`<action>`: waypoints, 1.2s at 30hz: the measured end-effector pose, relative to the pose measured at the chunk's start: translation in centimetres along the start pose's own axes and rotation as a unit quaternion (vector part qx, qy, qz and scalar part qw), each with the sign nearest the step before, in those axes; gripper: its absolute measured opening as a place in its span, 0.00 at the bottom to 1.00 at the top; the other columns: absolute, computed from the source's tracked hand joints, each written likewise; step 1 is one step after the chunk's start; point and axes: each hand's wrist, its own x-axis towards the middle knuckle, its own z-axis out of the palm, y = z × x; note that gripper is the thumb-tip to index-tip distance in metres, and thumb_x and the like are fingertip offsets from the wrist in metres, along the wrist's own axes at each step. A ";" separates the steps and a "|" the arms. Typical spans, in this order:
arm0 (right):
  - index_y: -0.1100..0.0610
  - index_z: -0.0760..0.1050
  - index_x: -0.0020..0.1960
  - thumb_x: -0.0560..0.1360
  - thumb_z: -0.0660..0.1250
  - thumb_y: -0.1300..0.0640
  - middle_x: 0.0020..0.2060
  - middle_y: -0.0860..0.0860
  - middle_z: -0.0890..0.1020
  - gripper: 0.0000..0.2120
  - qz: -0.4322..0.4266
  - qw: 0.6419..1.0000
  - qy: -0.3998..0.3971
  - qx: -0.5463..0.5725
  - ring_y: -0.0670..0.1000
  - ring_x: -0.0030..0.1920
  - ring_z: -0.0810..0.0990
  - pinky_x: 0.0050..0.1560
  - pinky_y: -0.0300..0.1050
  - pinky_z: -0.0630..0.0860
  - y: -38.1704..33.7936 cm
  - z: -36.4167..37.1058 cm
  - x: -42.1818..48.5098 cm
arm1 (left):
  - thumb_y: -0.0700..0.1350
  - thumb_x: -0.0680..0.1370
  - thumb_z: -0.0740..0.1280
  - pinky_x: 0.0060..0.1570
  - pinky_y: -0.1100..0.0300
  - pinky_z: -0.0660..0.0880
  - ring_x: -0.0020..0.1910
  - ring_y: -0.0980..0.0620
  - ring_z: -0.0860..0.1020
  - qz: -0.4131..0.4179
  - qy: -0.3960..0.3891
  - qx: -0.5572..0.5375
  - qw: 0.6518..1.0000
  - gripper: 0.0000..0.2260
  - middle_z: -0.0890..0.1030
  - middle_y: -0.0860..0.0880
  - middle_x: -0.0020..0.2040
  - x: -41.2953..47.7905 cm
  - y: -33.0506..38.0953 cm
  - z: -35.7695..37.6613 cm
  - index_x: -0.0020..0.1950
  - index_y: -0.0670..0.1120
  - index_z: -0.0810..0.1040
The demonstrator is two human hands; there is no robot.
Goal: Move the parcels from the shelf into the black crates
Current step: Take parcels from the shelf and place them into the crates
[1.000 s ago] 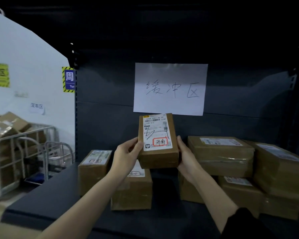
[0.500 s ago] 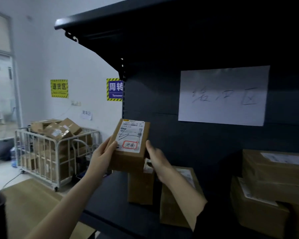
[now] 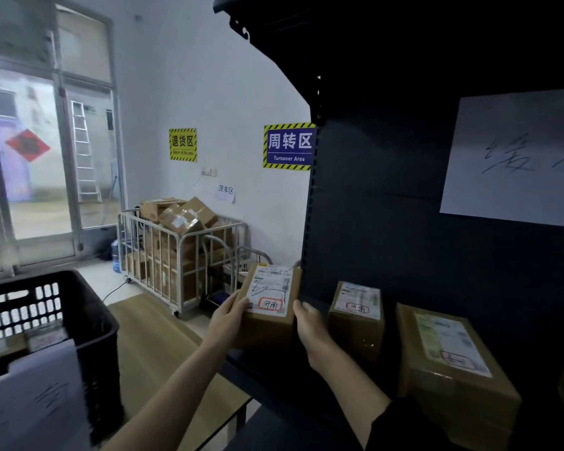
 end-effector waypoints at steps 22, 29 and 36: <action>0.59 0.55 0.75 0.81 0.56 0.54 0.75 0.54 0.58 0.25 -0.151 0.928 0.250 -0.232 0.51 0.75 0.54 0.74 0.46 0.54 0.7 -8.5 -2.7 | 0.47 0.80 0.58 0.55 0.53 0.71 0.55 0.43 0.74 -0.041 -0.060 0.019 0.997 0.17 0.75 0.42 0.56 2.6 -1.8 3.3 0.67 0.42 0.71; 0.59 0.49 0.76 0.80 0.57 0.50 0.74 0.56 0.60 0.31 -0.080 0.963 0.231 -0.108 0.55 0.74 0.60 0.72 0.49 0.60 2.2 -8.9 -1.7 | 0.47 0.79 0.60 0.55 0.51 0.71 0.56 0.42 0.74 -0.042 -0.072 0.006 0.996 0.15 0.75 0.41 0.57 2.3 -1.8 3.8 0.65 0.44 0.72; 0.56 0.58 0.74 0.78 0.58 0.44 0.67 0.54 0.72 0.29 -0.071 0.969 0.213 -0.103 0.54 0.66 0.72 0.66 0.52 0.70 2.8 -8.7 -1.5 | 0.47 0.78 0.61 0.62 0.48 0.70 0.58 0.42 0.74 -0.039 -0.079 -0.006 0.996 0.15 0.76 0.41 0.58 2.1 -2.2 4.5 0.64 0.45 0.73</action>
